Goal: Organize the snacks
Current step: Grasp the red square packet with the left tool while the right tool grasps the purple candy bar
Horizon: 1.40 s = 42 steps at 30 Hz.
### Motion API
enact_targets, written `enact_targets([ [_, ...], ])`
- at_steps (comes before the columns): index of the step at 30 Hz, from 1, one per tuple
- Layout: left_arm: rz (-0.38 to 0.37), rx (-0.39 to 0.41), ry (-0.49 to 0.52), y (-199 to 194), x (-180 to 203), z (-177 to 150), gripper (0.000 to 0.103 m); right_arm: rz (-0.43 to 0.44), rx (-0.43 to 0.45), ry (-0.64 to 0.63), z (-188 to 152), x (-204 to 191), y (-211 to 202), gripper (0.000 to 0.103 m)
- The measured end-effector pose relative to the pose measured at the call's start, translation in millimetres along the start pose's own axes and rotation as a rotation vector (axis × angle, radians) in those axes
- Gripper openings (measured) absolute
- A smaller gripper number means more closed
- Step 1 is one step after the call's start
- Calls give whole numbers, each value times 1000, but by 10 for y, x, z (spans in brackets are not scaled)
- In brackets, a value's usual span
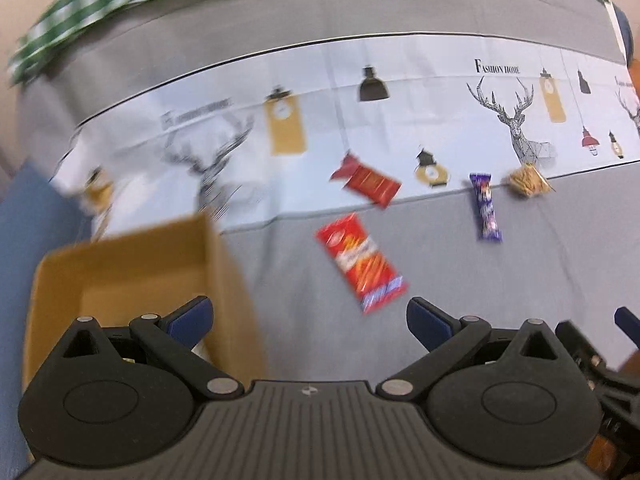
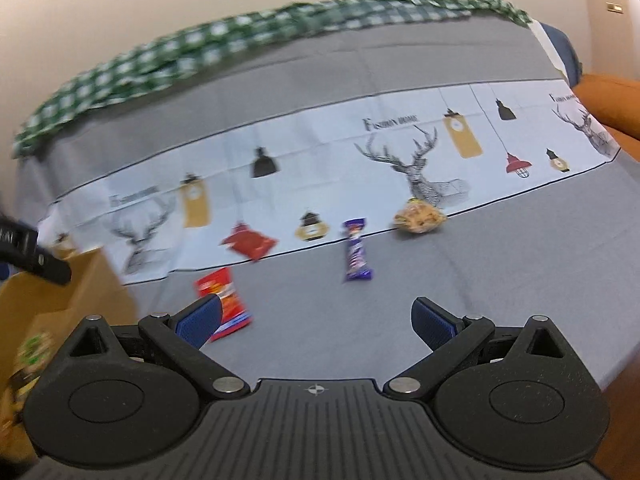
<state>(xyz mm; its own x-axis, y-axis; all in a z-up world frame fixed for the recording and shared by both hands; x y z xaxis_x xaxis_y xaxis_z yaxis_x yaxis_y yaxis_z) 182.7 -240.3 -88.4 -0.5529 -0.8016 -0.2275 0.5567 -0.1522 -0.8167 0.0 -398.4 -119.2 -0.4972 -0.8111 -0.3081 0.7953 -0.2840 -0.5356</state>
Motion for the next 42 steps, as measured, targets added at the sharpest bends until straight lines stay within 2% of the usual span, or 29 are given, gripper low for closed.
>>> enact_targets([
  [3, -117, 27, 25, 641, 193, 424, 103, -31, -11, -1, 116, 117, 545, 100],
  [4, -136, 16, 32, 882, 227, 538, 103, -48, -20, -6, 157, 140, 737, 100],
  [10, -109, -86, 82, 2113, 293, 1006, 103, -183, -18, 47, 283, 332, 1958, 100],
  [12, -100, -96, 101, 2390, 301, 1093, 103, -201, -42, 63, 283, 366, 2320, 100],
  [15, -156, -94, 143, 2736, 391, 1212, 103, -213, -67, 71, 245, 386, 2737, 100],
  [17, -159, -111, 178, 2925, 455, 1243, 103, -222, -99, 75, 171, 414, 2968, 103],
  [19, -144, -157, 206, 3139, 493, 1236, 103, -257, -41, -6, 92, 397, 3069, 103],
  [21, -194, -124, 173, 3184, 452, 1254, 103, -270, -24, -76, 16, 346, 3099, 102],
  [27, -200, -129, 159, 3245, 394, 1244, 103, -262, -24, -67, 34, 351, 3111, 102],
  [28, -194, -126, 154, 3245, 385, 1242, 101, -261, -23, -66, 39, 350, 3099, 103],
  [29, -193, -114, 150, 3218, 384, 1243, 85, -260, -22, -64, 40, 351, 3093, 102],
  [30, -202, -83, 149, 3152, 407, 1264, 71, -258, -19, -62, 57, 370, 3102, 98],
  [31, -196, -68, 157, 3105, 439, 1300, 63, -269, 0, -61, 78, 382, 3085, 69],
  [32, -193, -73, 149, 3074, 433, 1311, 62, -274, 35, -73, 109, 371, 3038, 23],
  [34, -205, -65, 119, 2987, 398, 1310, 61, -272, 45, -116, 114, 330, 3012, 18],
  [37, -199, -37, 103, 2762, 321, 1280, 61, -273, 69, -74, 127, 383, 2954, 16],
  [40, -205, -25, 70, 2391, 224, 1196, 61, -269, 106, -27, 193, 438, 2802, 16],
  [42, -202, 6, 63, 2008, 182, 1082, 61, -260, 123, -7, 246, 436, 2656, 16],
])
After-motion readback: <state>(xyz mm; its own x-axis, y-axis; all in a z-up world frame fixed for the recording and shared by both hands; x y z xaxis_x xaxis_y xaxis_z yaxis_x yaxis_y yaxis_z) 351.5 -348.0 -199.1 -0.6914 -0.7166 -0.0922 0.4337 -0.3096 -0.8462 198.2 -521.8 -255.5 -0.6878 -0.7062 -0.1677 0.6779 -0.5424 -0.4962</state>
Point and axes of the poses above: each gripper's, at about its wrist camera, not at the fingertips, and y roughly the way its jaws point, x to its right, z to its top, the point moved 5 cm from there along y, roughly the way its jaws point, and after that the axes turned 10 degrees about y, right-handed, at the moved point
